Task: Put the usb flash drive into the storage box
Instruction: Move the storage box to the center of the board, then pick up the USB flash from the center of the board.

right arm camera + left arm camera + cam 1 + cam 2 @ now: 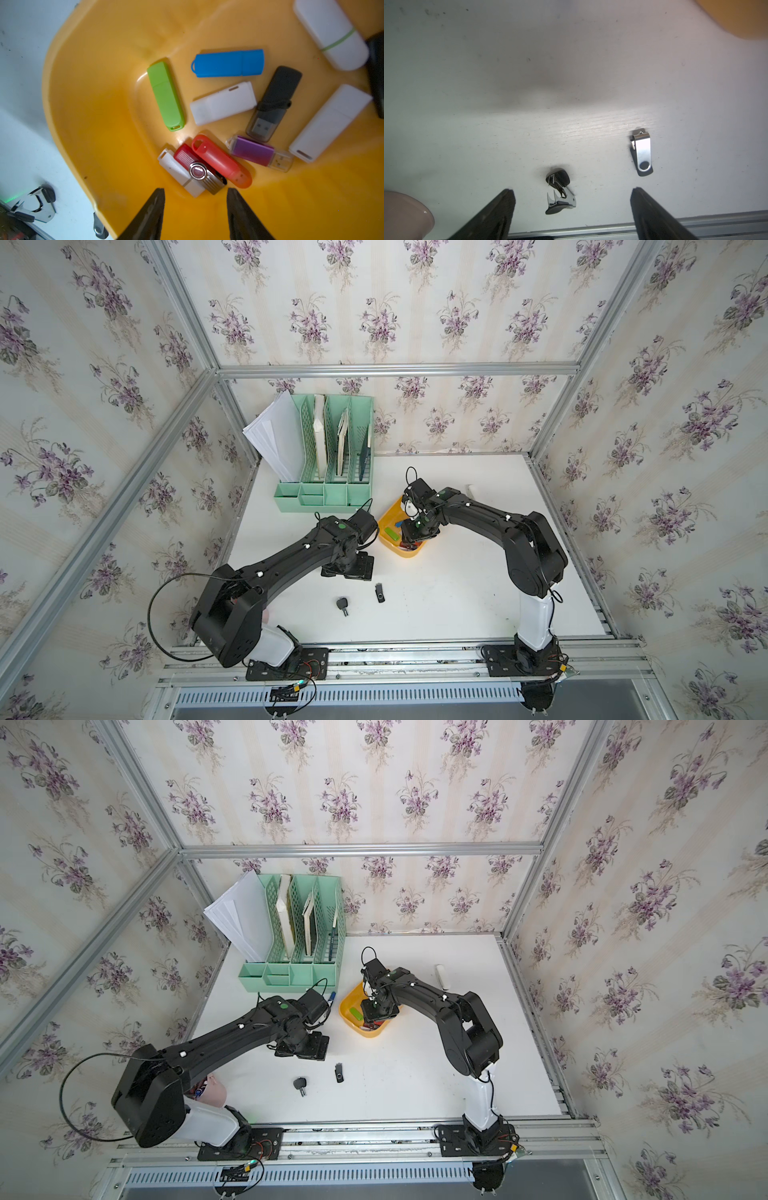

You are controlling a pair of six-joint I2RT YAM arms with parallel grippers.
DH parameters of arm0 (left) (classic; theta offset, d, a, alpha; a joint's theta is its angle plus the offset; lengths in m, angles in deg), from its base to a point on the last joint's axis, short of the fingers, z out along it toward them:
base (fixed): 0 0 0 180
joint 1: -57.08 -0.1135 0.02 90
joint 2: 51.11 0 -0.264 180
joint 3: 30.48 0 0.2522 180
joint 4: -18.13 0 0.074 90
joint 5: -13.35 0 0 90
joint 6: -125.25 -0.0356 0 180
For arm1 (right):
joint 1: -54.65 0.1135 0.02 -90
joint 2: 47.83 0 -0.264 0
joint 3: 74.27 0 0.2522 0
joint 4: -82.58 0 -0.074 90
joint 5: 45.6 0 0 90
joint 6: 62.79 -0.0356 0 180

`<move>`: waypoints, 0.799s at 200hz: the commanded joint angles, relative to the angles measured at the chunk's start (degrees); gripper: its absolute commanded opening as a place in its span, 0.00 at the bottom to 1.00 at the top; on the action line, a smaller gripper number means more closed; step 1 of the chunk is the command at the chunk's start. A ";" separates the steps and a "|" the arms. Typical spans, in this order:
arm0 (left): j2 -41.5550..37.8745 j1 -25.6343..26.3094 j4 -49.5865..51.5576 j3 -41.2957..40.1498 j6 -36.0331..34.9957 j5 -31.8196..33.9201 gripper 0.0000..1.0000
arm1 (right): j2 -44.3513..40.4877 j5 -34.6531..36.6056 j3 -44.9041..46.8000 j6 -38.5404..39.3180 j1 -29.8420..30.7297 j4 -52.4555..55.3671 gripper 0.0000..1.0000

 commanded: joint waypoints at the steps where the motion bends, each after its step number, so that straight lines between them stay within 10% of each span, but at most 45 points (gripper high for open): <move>1: -1.22 -1.68 2.22 -0.41 -1.48 0.97 0.92 | -3.86 2.51 0.63 -0.78 0.88 1.38 0.55; 160: -9.84 -16.11 4.95 -5.08 -7.67 -2.13 0.96 | -1.96 6.09 1.24 -20.54 28.97 1.83 0.59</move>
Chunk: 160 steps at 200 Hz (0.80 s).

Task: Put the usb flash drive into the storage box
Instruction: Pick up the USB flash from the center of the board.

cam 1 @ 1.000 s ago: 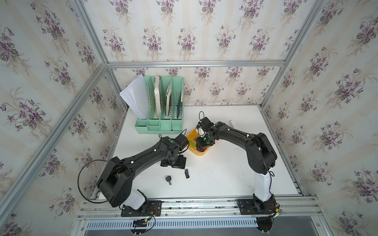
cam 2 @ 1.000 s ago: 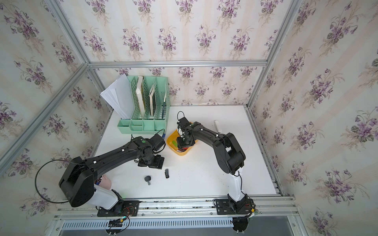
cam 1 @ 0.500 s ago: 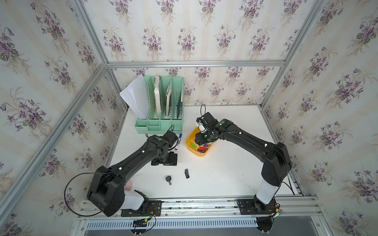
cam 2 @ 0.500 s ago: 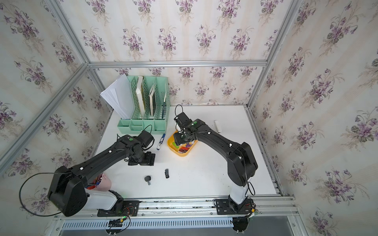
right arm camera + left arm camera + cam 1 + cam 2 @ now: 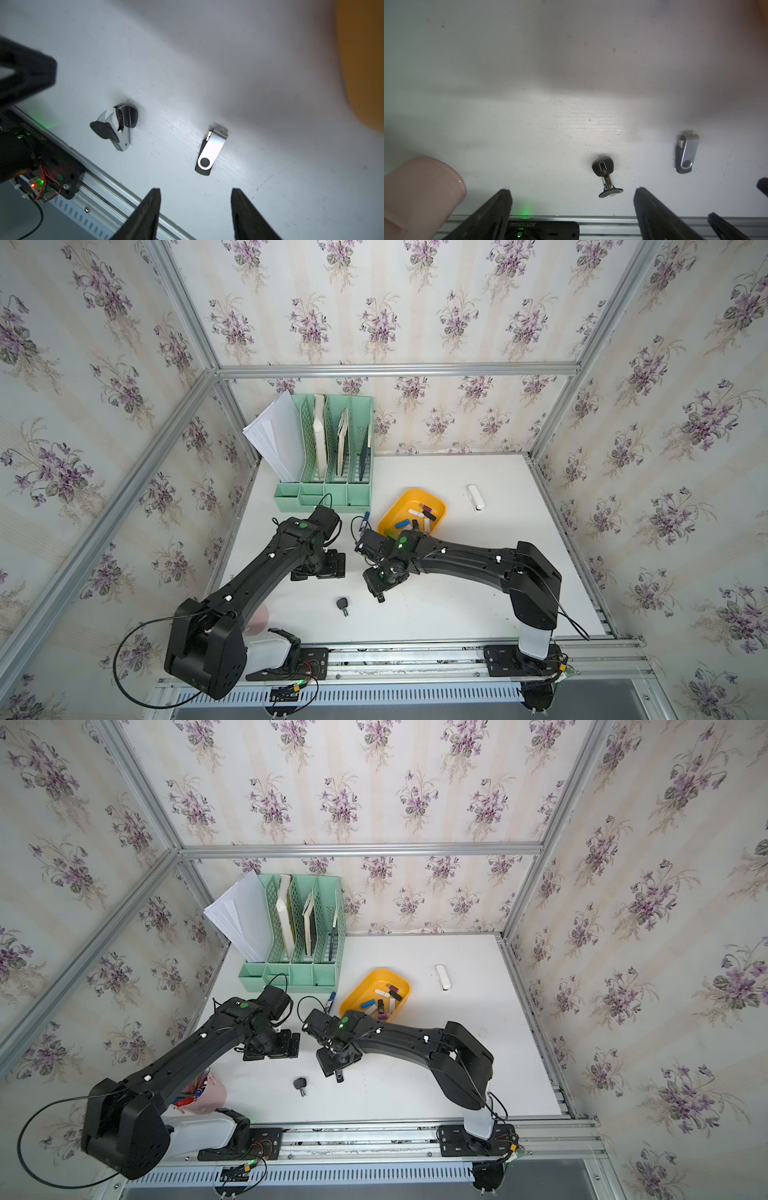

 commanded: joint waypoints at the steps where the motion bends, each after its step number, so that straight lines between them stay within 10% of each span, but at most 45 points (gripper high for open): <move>1: -0.30 -0.79 0.56 -0.05 -0.92 -0.83 0.96 | 1.51 0.93 0.83 -3.53 0.69 -1.73 0.58; 160: 0.22 -2.62 -0.09 -0.47 -1.81 -1.96 0.97 | 9.29 2.63 -0.61 -2.89 0.69 -2.48 0.45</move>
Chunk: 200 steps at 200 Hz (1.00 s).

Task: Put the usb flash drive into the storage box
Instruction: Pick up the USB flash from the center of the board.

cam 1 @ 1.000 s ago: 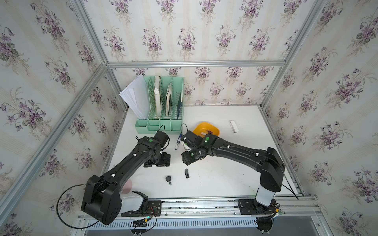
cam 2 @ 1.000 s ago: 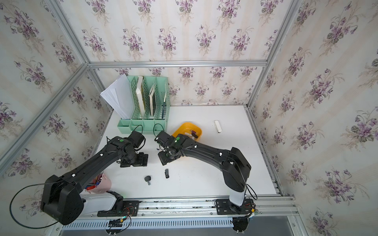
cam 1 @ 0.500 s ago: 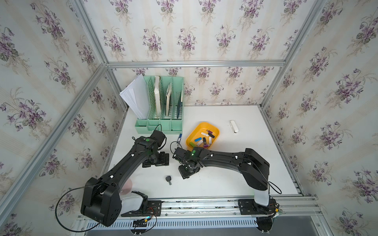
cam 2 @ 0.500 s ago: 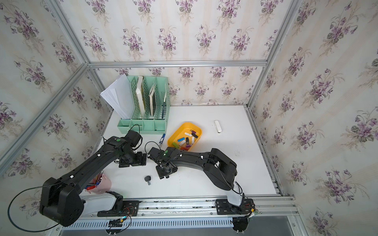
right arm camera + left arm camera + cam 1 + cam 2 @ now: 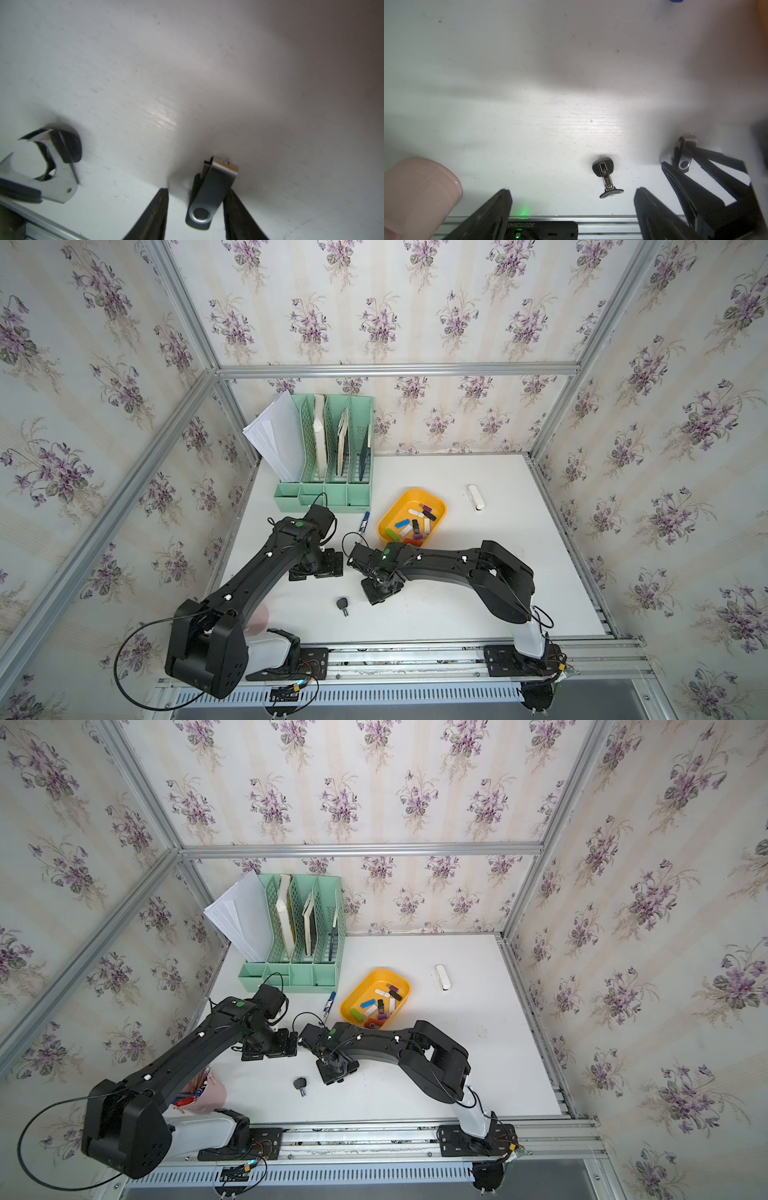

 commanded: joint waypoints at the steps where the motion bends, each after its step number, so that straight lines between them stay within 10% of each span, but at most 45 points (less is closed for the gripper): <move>1: 0.13 -0.06 0.25 -0.13 -0.69 -0.06 0.97 | 0.59 0.69 -0.63 0.52 0.01 0.60 0.45; 60: 0.22 -0.05 0.06 -0.14 -0.86 -0.32 0.97 | 0.77 0.85 -0.21 0.72 0.01 0.69 0.25; 200: 0.49 -0.10 0.09 -0.14 -0.97 -0.94 0.97 | -9.57 6.48 -7.00 0.78 -6.93 5.55 0.17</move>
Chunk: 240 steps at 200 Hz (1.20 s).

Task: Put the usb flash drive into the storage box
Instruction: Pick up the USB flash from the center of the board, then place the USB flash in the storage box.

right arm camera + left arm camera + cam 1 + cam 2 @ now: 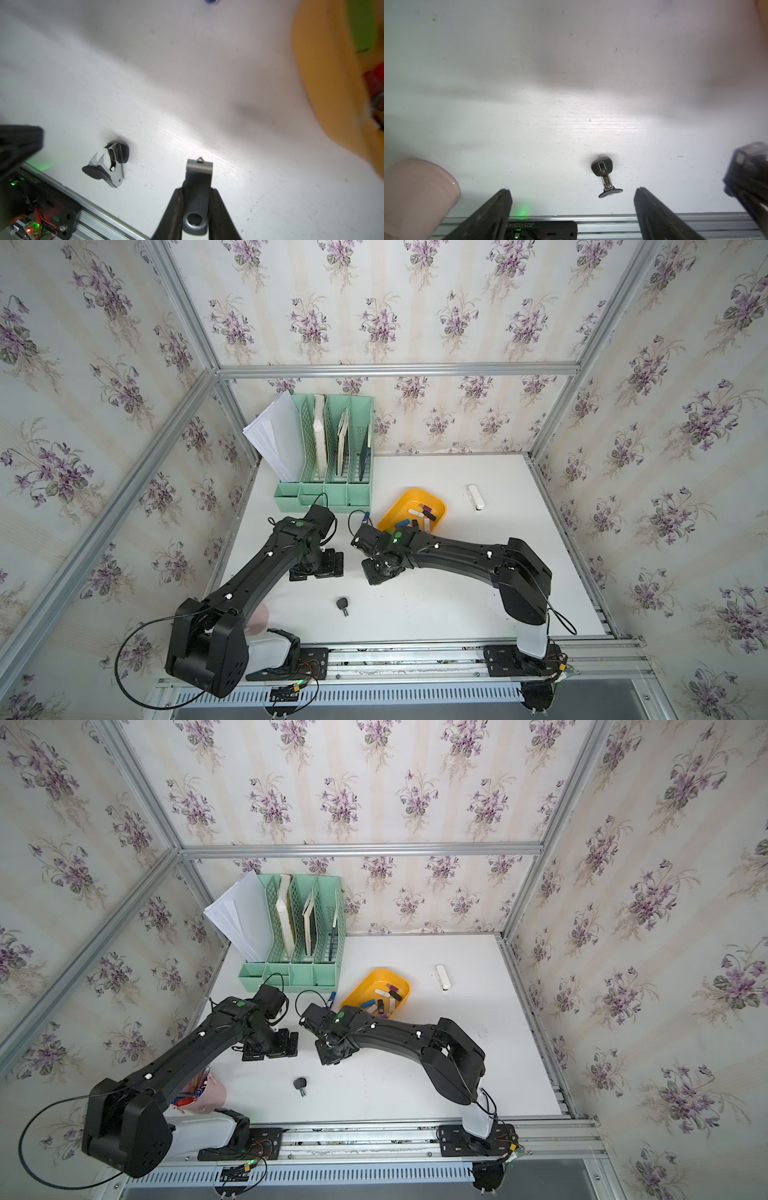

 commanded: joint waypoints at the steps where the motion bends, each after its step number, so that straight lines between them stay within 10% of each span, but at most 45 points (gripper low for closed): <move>1: 0.17 -0.05 0.22 -0.01 -0.65 -0.41 0.97 | -2.46 3.41 -2.03 0.54 -3.15 2.39 0.17; 101: 1.14 -0.08 0.08 -0.01 -0.90 -1.03 0.97 | 0.68 -3.53 -3.92 0.39 -26.70 -7.37 0.15; 240: 1.85 -0.06 -0.21 -0.10 -1.06 -1.29 0.97 | 8.71 -12.56 0.82 -13.48 -31.14 -26.68 0.15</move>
